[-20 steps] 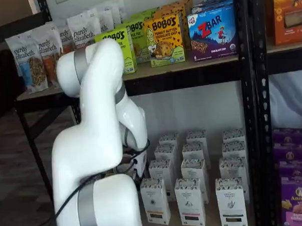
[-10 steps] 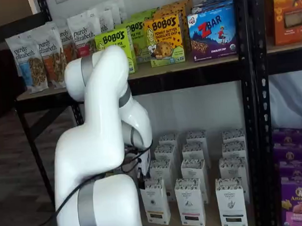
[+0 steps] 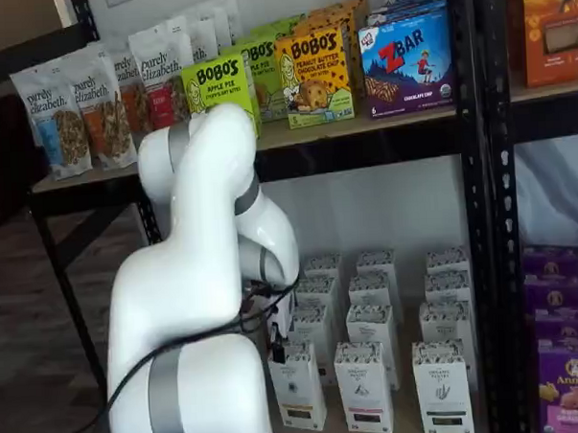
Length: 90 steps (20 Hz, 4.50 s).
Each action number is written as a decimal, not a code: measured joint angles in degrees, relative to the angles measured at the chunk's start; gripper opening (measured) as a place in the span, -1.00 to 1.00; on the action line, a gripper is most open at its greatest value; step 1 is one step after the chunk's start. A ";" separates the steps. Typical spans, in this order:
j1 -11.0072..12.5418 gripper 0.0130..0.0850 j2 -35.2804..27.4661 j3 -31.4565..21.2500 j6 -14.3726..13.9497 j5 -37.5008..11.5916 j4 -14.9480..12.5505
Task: Pick up the white box with a yellow strip in the middle, on the bottom shelf, the fourth box from the left
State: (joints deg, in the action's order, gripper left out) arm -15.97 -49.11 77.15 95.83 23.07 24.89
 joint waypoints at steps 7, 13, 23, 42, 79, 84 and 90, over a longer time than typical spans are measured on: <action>0.59 1.00 -3.10 3.82 -1.44 0.95 -2.12; 1.00 1.00 -5.30 6.10 -3.15 1.52 -4.49; 1.76 1.00 -9.30 10.19 -4.12 2.30 -6.40; 1.64 1.00 -12.91 12.93 -6.73 0.65 -9.38; 1.30 0.00 -11.74 12.23 -8.41 1.34 -10.82; 0.95 0.00 -9.95 9.46 -7.82 0.56 -9.91; 0.45 -0.11 -7.17 5.12 -5.18 -1.52 -6.68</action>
State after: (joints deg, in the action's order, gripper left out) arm -15.52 -56.28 82.27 90.65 21.56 18.21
